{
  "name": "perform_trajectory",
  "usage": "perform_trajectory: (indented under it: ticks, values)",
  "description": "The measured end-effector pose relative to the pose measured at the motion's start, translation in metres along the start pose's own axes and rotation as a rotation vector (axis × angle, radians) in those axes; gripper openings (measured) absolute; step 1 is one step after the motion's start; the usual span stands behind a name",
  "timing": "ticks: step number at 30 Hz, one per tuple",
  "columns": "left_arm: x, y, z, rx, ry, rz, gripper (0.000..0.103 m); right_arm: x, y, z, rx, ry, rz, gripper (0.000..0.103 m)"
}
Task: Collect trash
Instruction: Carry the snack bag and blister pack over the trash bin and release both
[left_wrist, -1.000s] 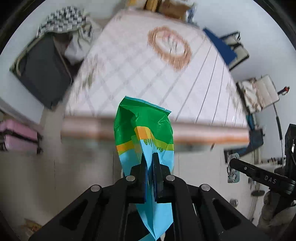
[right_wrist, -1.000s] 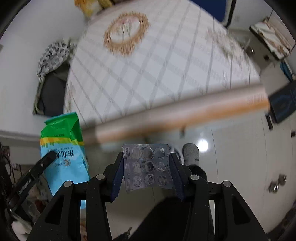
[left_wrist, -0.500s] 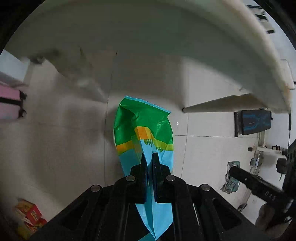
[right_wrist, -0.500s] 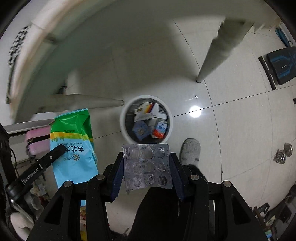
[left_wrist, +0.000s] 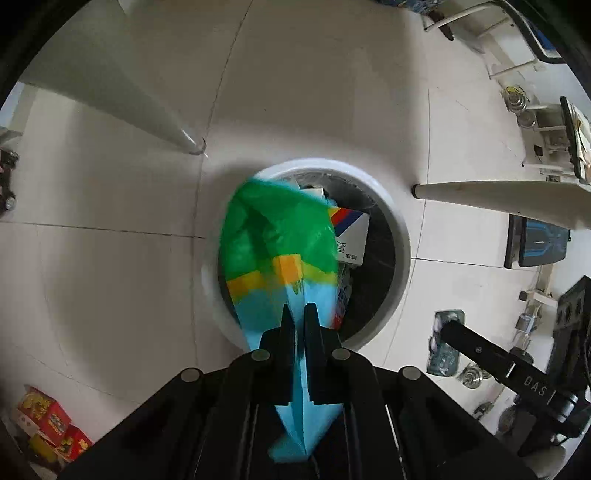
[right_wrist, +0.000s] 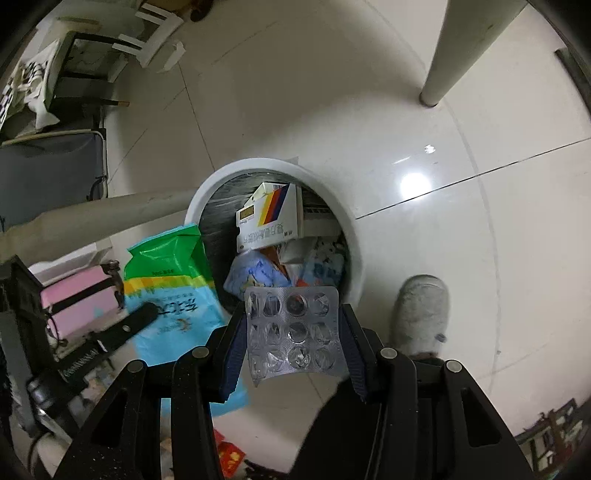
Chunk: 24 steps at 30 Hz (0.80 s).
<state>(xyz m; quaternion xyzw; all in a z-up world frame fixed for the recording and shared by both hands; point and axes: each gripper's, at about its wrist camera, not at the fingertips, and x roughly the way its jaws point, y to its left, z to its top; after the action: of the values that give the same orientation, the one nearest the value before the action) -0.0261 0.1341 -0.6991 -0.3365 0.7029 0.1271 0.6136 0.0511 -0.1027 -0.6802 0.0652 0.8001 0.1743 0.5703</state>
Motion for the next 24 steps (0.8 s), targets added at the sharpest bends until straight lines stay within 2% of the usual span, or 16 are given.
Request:
perform_trajectory:
  ticks: [1,3,7,8,9,10,11,14,16,19,21,24]
  values:
    - [0.006,0.002,0.000,-0.010,0.008,0.001,0.004,0.007,0.000,0.004,0.001,0.002,0.010,0.053]
    - [0.010,0.008,-0.002,-0.024,0.016,-0.003,0.004,0.024,-0.001,0.013,-0.002,0.011,0.040,0.062]
    - [0.009,0.017,-0.010,-0.031,0.009,0.014,0.008,0.050,-0.001,0.022,-0.026,0.039,0.060,0.071]
    - [0.007,0.018,-0.012,-0.031,0.000,0.020,0.018,0.055,0.000,0.023,-0.035,0.052,0.072,0.072]
    - [0.004,0.023,-0.013,-0.034,-0.008,0.027,0.031,0.059,0.001,0.022,-0.043,0.061,0.075,0.073]
    - [-0.001,0.024,-0.018,-0.040,-0.018,0.038,0.069,0.059,0.002,0.020,-0.048,0.065,0.082,0.076]
    - [-0.002,0.028,-0.018,-0.044,-0.025,0.044,0.097,0.060,0.003,0.019,-0.054,0.069,0.089,0.083]
    - [-0.016,0.032,-0.028,-0.054,-0.046,0.067,0.099,0.052,0.008,0.012,-0.074,0.062,0.094,0.097]
    - [-0.030,0.034,-0.035,-0.057,-0.069,0.094,0.099,0.044,0.014,0.006,-0.098,0.051,0.064,0.100]
    - [-0.055,0.029,-0.050,-0.050,-0.114,0.160,0.099,0.022,0.025,-0.007,-0.184,-0.002,-0.045,0.101]
    - [-0.073,0.023,-0.061,-0.039,-0.145,0.202,0.099,-0.004,0.039,-0.021,-0.274,-0.068,-0.171,0.102]
    - [-0.106,0.013,-0.083,-0.026,-0.173,0.228,0.099,-0.041,0.054,-0.041,-0.352,-0.126,-0.282,0.102]
